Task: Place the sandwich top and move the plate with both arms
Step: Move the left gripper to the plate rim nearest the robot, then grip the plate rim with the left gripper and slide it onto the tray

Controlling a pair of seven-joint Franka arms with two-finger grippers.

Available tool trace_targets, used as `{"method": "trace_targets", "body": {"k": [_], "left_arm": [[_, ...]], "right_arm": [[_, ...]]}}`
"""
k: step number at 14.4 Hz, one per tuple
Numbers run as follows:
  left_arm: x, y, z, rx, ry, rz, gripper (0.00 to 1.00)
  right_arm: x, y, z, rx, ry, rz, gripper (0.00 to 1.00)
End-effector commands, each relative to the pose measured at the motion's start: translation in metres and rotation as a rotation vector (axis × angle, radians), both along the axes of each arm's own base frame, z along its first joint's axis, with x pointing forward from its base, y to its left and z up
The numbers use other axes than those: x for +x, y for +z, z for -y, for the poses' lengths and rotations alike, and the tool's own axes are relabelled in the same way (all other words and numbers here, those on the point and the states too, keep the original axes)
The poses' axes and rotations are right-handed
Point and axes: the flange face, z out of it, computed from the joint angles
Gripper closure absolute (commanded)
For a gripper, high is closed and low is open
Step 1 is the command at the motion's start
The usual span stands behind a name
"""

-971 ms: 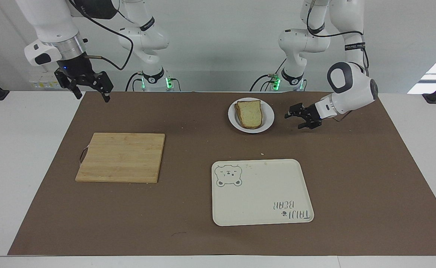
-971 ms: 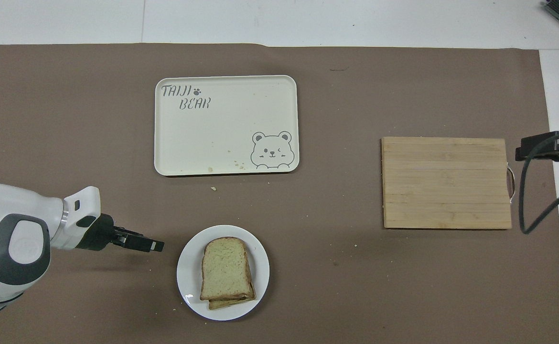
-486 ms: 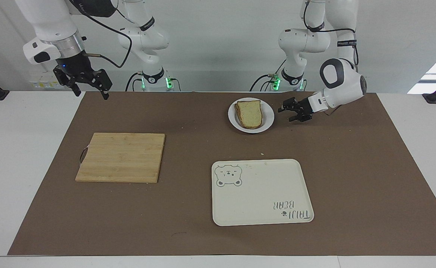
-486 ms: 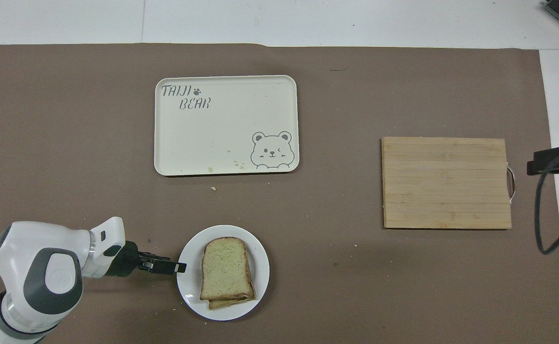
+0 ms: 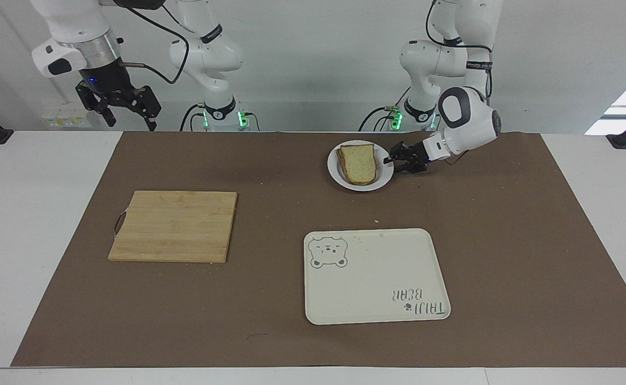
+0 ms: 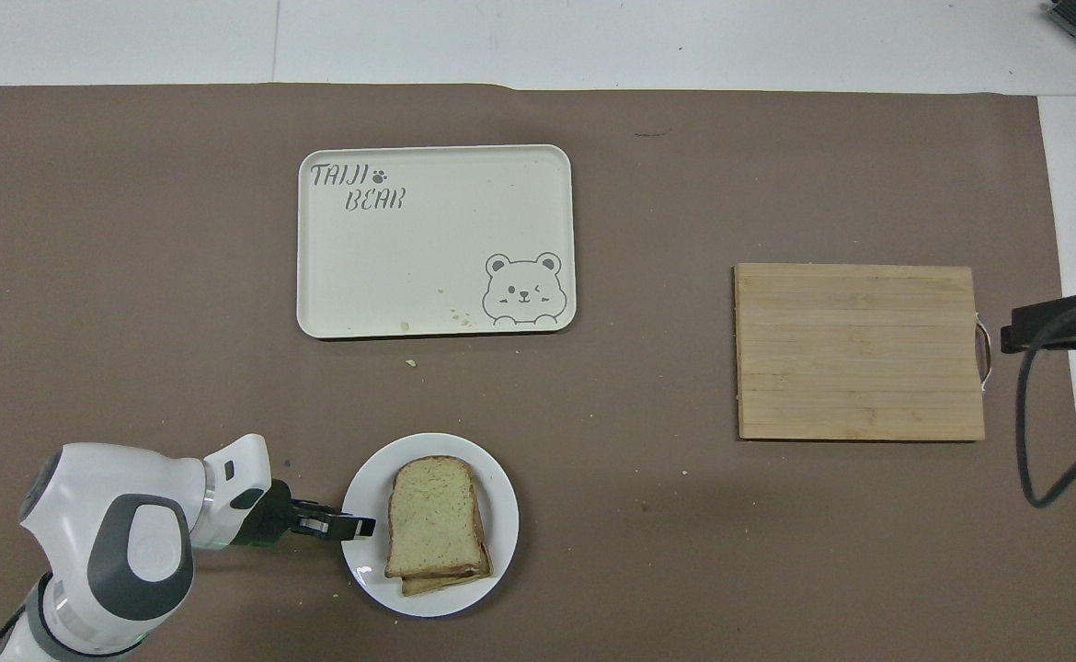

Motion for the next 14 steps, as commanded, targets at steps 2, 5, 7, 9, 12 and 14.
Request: {"method": "trace_targets", "body": {"k": [2, 5, 7, 9, 12, 14], "left_arm": [[-0.016, -0.013, 0.013, 0.001, 0.034, 0.008, 0.99], [-0.007, -0.01, 0.011, -0.025, 0.058, -0.005, 1.0], [0.015, -0.001, -0.004, -0.087, 0.103, -0.041, 1.0], [0.033, 0.01, -0.018, -0.137, 0.127, -0.063, 1.0], [0.07, 0.024, -0.033, -0.179, 0.153, -0.063, 1.0], [0.105, 0.033, -0.044, -0.184, 0.195, -0.066, 1.0]], "right_arm": [[-0.006, 0.001, 0.002, -0.007, 0.026, 0.002, 0.0], [-0.006, 0.0, 0.003, -0.008, 0.025, 0.002, 0.0], [-0.006, 0.0, 0.003, -0.01, 0.037, 0.0, 0.0], [-0.006, 0.0, 0.003, -0.01, 0.037, 0.0, 0.0], [-0.006, -0.001, 0.003, -0.01, 0.037, -0.001, 0.0], [-0.006, -0.001, 0.003, -0.01, 0.038, -0.001, 0.0]]}}
